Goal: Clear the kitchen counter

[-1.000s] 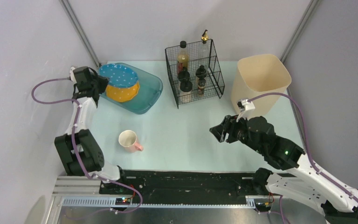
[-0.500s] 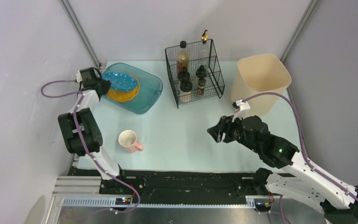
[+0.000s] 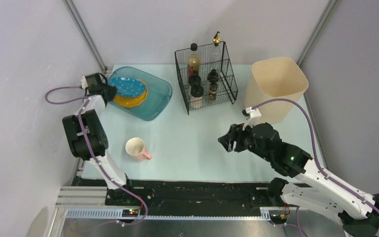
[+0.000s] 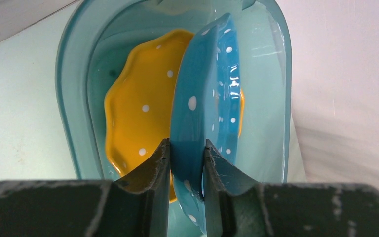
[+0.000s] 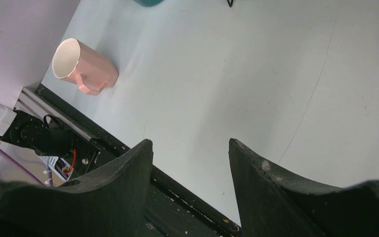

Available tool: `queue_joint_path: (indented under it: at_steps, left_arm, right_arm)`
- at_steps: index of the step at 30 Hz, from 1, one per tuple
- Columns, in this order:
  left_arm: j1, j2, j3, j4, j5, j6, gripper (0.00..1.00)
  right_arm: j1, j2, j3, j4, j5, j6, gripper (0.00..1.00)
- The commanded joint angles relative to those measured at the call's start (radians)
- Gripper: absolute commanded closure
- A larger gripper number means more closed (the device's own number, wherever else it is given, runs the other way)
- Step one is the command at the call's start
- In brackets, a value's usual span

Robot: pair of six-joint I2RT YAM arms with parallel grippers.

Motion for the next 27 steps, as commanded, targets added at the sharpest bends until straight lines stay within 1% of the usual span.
queue_joint_path:
  at_steps: [1, 2, 3, 4, 6, 11, 15, 17, 18, 19, 27]
  left_arm:
    - [0.006, 0.013, 0.041, 0.143, 0.026, -0.012, 0.87]
    - [0.005, 0.022, 0.043, 0.139, 0.043, -0.010, 0.80]
    - [0.006, 0.026, 0.043, 0.135, 0.056, -0.009, 0.76]
    - [0.006, 0.031, 0.038, 0.127, 0.061, -0.009, 0.67]
    - [0.007, 0.040, 0.036, 0.108, 0.074, -0.008, 0.56]
    - [0.005, 0.056, 0.052, 0.020, 0.077, 0.021, 0.49]
    - [0.009, 0.055, 0.058, -0.043, 0.068, 0.031, 0.40]
    - [0.011, 0.053, 0.062, -0.070, 0.072, 0.033, 0.19]
    - [0.013, 0.053, 0.066, -0.081, 0.078, 0.038, 0.05]
    - [0.015, 0.055, 0.078, -0.109, 0.081, 0.040, 0.02]
    - [0.027, 0.069, 0.151, -0.289, 0.087, 0.073, 0.00]
  right_arm:
    - [0.002, -0.013, -0.011, 0.041, -0.008, -0.005, 0.38]
    - [0.002, -0.020, -0.012, 0.040, -0.007, -0.003, 0.38]
    - [0.001, -0.026, -0.013, 0.034, -0.005, -0.002, 0.38]
    - [0.002, -0.029, -0.015, 0.032, -0.004, 0.001, 0.37]
    - [0.002, -0.041, -0.018, 0.024, -0.004, 0.008, 0.37]
    - [0.002, -0.085, -0.033, 0.014, -0.015, 0.035, 0.37]
    - [0.004, -0.118, -0.047, 0.002, -0.022, 0.058, 0.37]
    - [0.003, -0.132, -0.051, -0.007, -0.025, 0.069, 0.37]
    - [0.003, -0.138, -0.052, -0.014, -0.027, 0.072, 0.37]
    - [0.003, -0.141, -0.053, -0.018, -0.027, 0.076, 0.37]
    - [0.007, -0.158, -0.054, -0.043, -0.018, 0.108, 0.38]
